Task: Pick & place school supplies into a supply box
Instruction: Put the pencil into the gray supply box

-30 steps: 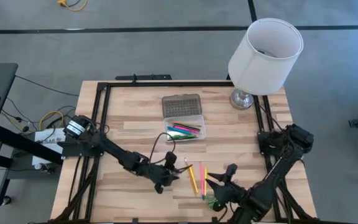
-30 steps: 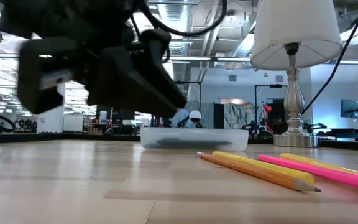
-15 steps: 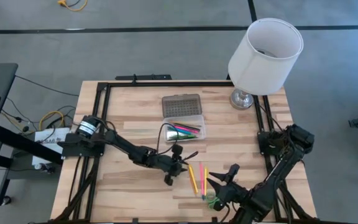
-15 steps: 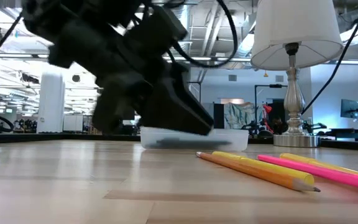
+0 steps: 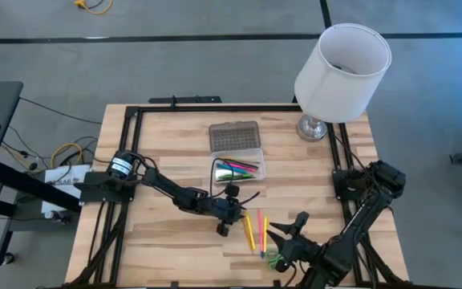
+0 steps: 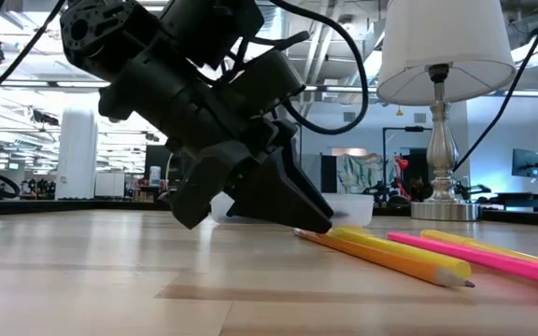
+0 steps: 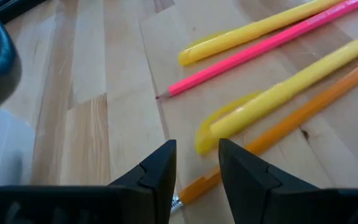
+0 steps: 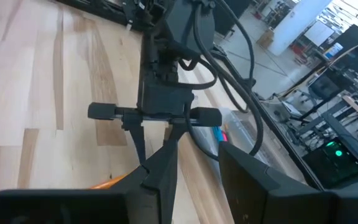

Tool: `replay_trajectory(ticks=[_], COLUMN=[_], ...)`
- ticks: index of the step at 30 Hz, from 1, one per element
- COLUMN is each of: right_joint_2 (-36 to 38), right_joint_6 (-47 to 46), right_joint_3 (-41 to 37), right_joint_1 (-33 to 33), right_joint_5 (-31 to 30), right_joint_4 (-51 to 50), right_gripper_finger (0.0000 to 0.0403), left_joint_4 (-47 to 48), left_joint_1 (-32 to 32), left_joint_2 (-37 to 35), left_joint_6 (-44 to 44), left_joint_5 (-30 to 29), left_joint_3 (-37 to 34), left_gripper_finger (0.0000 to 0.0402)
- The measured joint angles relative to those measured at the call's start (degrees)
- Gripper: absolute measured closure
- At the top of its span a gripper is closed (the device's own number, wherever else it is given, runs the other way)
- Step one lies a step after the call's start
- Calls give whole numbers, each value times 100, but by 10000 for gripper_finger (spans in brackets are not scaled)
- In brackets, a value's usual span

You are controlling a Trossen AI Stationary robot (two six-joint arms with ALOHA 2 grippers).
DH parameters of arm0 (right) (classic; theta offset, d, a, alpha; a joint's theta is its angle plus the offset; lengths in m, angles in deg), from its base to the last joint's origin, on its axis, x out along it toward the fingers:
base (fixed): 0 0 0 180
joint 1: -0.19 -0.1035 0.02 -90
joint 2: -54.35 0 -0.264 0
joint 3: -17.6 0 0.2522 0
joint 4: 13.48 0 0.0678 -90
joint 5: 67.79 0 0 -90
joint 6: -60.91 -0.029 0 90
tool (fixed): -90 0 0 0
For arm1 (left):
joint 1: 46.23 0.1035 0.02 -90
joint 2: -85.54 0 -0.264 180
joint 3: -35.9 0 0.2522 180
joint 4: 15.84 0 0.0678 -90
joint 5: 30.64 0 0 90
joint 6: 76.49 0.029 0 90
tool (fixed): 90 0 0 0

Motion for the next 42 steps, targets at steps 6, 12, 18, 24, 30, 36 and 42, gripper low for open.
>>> replay_trajectory(ticks=[6, 12, 18, 24, 30, 36, 42], right_joint_2=[0, 0, 0, 0, 0, 0, 0], right_joint_6=[0, 0, 2, 4, 7, 9, 9], right_joint_3=[0, 0, 0, 0, 2, 2, 2], right_joint_1=[0, -2, -2, -2, 0, 2, 2], right_joint_5=[9, 61, 138, 141, 144, 149, 147], right_joint_4=[7, 25, 44, 52, 71, 79, 81], right_gripper_finger=[291, 291, 291, 291, 291, 291, 291], left_joint_4=[407, 769, 1645, 2909, 4111, 4393, 4578], left_joint_1=[-7, -39, -152, -398, -721, -1010, -1139], left_joint_2=[-28, -66, -379, -844, -1113, -1130, -1368], left_joint_6=[-26, -88, -337, -781, -1425, -1576, -1675], left_joint_5=[-18, -62, -162, -634, -1118, -1702, -2171], left_joint_3=[17, 25, 17, -7, -41, -48, -50], left_gripper_finger=[285, 285, 285, 285, 285, 285, 285])
